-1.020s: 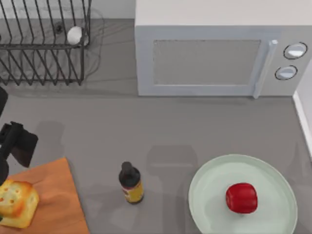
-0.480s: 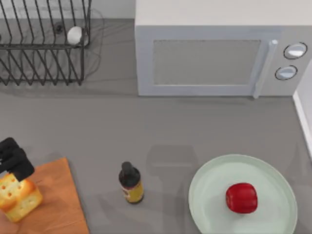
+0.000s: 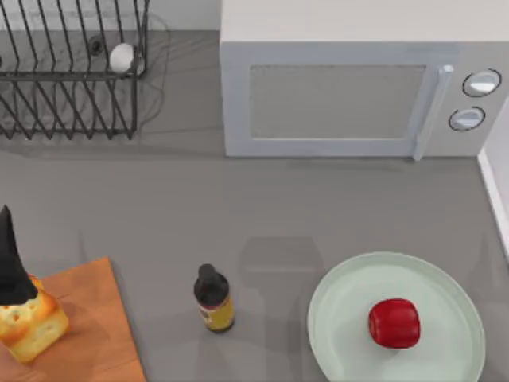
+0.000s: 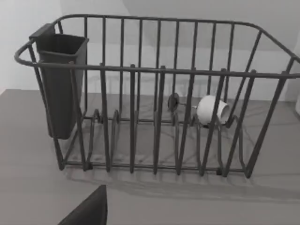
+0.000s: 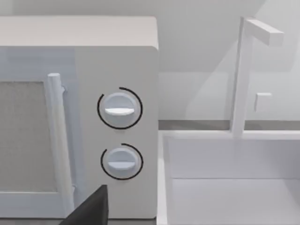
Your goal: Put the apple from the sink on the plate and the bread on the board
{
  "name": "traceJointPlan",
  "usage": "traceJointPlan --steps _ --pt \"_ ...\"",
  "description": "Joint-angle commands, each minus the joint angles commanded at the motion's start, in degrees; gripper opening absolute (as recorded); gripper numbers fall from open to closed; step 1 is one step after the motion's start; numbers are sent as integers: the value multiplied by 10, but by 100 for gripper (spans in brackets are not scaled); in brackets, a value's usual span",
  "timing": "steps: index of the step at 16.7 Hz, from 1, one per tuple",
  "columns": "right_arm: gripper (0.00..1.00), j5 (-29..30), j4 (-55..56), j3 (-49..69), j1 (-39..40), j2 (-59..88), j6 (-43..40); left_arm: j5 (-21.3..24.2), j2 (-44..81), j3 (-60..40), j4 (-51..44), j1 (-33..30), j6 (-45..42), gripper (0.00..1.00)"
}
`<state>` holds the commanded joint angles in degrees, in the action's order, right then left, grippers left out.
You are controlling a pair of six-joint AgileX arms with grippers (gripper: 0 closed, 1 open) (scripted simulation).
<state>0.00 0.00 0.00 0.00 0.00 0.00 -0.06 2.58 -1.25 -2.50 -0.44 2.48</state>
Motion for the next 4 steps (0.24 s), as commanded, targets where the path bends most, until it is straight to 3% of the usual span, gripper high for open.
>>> traceJointPlan --steps 4 --pt "100 0 0 0 0 0 0 1 -26 12 25 4 -25 100"
